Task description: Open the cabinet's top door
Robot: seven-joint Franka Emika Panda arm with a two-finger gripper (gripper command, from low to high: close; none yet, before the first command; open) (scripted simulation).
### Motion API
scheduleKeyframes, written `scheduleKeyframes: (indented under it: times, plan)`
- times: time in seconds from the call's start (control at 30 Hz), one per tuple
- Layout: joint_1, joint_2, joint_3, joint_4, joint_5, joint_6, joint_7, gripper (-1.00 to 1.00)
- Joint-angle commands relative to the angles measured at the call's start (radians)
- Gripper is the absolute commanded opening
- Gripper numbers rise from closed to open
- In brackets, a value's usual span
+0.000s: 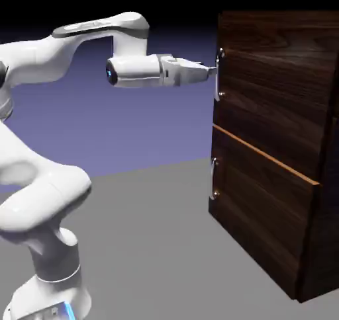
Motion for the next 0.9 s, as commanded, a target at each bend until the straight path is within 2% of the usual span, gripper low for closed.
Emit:
scheduleKeyframes:
  times: [0.0,0.13,0.3,0.33,0.87]
  plan:
    - [-0.014,-0.006,0.017,0.010,0.044,0.002,-0.030,0.00]
    - [-0.052,-0.022,0.063,0.039,0.162,0.006,-0.113,0.00]
    - [-0.229,0.029,0.165,0.161,0.170,-0.022,-0.116,0.00]
    - [-0.229,0.029,0.165,0.161,0.170,-0.022,-0.116,-1.00]
    - [0.315,0.115,-0.219,-0.164,0.117,-0.167,-0.323,-1.00]
